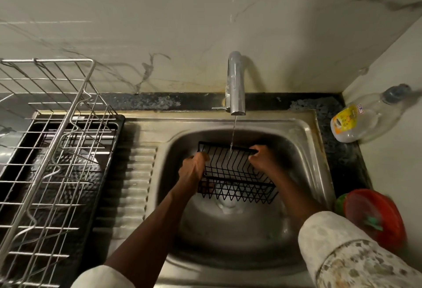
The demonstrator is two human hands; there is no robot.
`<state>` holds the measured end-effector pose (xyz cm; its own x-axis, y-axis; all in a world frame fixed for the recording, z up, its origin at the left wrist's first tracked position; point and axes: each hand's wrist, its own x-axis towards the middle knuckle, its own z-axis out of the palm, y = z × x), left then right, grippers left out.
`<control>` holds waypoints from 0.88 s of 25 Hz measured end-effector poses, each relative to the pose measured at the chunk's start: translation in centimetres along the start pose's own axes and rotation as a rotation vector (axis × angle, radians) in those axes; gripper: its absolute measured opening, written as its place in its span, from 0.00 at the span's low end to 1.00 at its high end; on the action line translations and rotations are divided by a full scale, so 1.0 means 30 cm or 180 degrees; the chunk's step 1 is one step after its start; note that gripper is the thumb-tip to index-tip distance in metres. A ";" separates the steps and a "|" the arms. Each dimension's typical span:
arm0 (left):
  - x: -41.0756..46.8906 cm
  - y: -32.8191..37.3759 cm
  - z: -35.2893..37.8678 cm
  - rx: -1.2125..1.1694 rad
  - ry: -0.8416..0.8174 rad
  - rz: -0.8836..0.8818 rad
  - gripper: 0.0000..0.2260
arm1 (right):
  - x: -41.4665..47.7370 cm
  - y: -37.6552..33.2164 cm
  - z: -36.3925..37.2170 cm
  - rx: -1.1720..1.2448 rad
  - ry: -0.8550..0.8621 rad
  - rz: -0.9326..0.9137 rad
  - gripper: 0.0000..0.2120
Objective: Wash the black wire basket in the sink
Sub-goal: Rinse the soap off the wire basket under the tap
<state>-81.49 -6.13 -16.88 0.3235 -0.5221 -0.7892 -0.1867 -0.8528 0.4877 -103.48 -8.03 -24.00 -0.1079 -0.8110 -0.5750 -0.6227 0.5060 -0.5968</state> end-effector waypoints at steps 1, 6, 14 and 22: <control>0.013 0.014 0.002 -0.0062 -0.0143 -0.0148 0.26 | -0.003 -0.010 -0.004 -0.0186 -0.0103 -0.0005 0.21; -0.009 0.059 -0.041 -0.0705 -0.0762 -0.0672 0.29 | -0.089 -0.180 -0.063 -0.0347 -0.0732 -0.0543 0.31; 0.062 0.053 -0.071 0.0162 -0.0474 0.0134 0.47 | -0.032 -0.228 -0.069 -0.1086 0.0574 -0.1617 0.31; -0.019 0.024 -0.088 0.0341 -0.0070 0.1760 0.31 | -0.017 -0.246 -0.093 -0.0079 -0.0366 -0.0895 0.24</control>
<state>-79.36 -6.42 -15.10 0.1316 -0.8908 -0.4350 -0.4164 -0.4479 0.7912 -100.99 -12.17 -17.75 0.1590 -0.8789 -0.4496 -0.6347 0.2578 -0.7285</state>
